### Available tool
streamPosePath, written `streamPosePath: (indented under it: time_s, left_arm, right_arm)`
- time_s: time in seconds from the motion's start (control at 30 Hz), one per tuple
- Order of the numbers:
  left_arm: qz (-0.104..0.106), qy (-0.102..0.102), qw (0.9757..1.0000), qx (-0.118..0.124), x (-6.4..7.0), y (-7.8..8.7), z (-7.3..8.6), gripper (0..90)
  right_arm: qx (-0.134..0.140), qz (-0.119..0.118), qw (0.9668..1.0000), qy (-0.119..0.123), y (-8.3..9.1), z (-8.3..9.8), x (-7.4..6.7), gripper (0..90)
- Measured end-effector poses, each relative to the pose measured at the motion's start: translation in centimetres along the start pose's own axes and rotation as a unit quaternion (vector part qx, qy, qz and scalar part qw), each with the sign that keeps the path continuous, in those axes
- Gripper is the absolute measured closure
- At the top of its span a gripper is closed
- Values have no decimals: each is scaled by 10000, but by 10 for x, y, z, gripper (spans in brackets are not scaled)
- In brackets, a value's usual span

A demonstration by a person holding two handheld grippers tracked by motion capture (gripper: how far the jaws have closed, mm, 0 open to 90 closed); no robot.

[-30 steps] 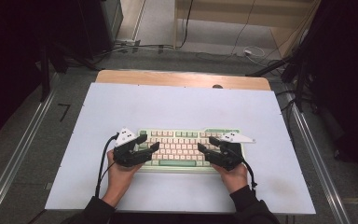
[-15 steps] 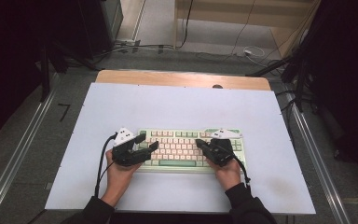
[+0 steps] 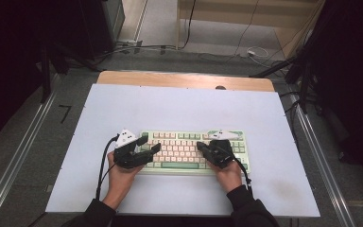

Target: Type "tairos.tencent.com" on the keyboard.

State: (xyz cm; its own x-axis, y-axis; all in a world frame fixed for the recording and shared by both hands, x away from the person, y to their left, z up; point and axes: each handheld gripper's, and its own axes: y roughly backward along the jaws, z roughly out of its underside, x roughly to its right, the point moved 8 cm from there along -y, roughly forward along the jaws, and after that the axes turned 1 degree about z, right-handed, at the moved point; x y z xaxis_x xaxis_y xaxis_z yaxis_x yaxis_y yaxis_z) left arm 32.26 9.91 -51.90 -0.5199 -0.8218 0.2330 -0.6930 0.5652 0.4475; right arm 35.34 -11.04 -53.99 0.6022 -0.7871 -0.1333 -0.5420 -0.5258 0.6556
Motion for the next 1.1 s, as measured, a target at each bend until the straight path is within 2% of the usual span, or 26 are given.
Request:
streamPosePath:
  time_s: [0.13, 0.27, 0.43, 0.5, 0.6, 0.7, 0.87, 1.0, 1.1]
  left_arm:
    - [0, 0, 10000, -2, 0, 0, 0, 390]
    - [5, 2, 10000, -9, 0, 0, 0, 390]
    - [-1, 3, 10000, 4, 0, 0, 0, 390]
    - [4, 16, 10000, 14, 0, 0, 0, 390]
    - [2, 25, 10000, 17, 0, 1, 0, 391]
    - [2, 21, 10000, 19, 0, 1, 0, 390]
    - [-1, 13, 10000, 10, 0, 1, 0, 390]
    - [5, 14, 10000, 20, 0, 1, 0, 390]
    - [3, 22, 10000, 26, 0, 2, 0, 390]
  right_arm:
    - [-12, -9, 10000, -8, -1, 0, 0, 874]
    - [-164, -60, 9998, -44, -3, 2, 0, 874]
    - [42, -108, 9999, -56, 5, -4, -1, 870]
    - [103, -130, 9998, -76, 8, -6, -1, 838]
    - [193, -154, 9996, -106, 12, -8, -1, 786]
    - [269, -229, 9993, -74, 16, -11, -3, 695]
    - [399, -276, 9988, -25, 22, -15, -5, 455]
    - [460, -280, 9985, -48, 26, -17, -5, 325]
    - [449, -300, 9985, -85, 28, -18, -6, 305]
